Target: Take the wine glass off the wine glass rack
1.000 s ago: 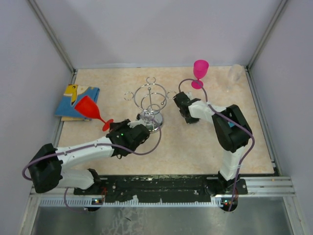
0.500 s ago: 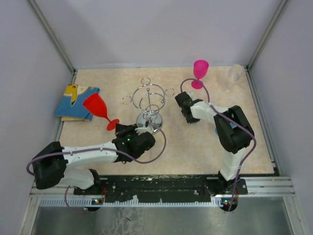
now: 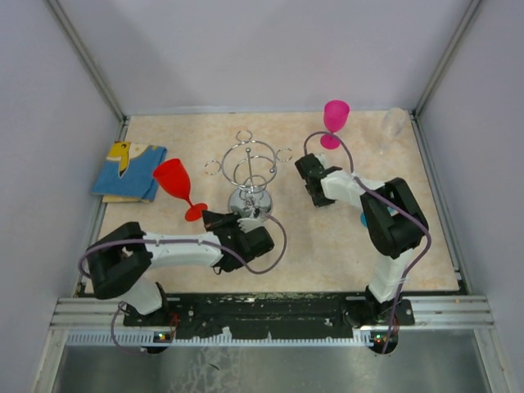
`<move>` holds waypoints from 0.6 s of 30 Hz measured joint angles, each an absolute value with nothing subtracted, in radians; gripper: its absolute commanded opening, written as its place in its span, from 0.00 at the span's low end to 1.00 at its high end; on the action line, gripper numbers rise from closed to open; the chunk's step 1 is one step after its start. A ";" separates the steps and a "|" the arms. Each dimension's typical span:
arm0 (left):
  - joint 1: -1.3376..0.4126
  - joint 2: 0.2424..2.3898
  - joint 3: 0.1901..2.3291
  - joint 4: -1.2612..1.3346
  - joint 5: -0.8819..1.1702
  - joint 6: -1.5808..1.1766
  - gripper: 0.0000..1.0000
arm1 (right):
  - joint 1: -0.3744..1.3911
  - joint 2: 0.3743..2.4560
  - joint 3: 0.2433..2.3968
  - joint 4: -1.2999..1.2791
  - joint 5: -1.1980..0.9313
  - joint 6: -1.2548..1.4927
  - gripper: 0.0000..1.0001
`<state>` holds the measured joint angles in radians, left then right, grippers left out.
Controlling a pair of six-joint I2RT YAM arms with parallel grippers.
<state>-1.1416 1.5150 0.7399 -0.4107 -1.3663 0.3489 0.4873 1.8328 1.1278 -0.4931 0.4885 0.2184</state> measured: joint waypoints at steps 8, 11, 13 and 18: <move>-1.144 1.766 0.997 -0.800 -1.365 -0.089 0.00 | 0.482 1.814 1.111 -0.492 0.467 0.219 0.00; -1.145 1.835 1.049 -0.927 -1.361 -0.239 0.00 | 0.480 1.810 1.106 -0.490 0.463 0.219 0.00; -1.147 1.874 1.076 -1.011 -1.360 -0.339 0.00 | 0.479 1.808 1.105 -0.489 0.460 0.219 0.00; -1.158 1.904 1.111 -1.155 -1.356 -0.511 0.00 | 0.475 1.807 1.104 -0.488 0.453 0.219 0.00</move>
<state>-1.1576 1.9038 1.1107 -1.1553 -1.3560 -0.5110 0.4751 1.8072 1.1038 -0.4885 0.4530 0.2192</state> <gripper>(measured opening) 0.007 0.006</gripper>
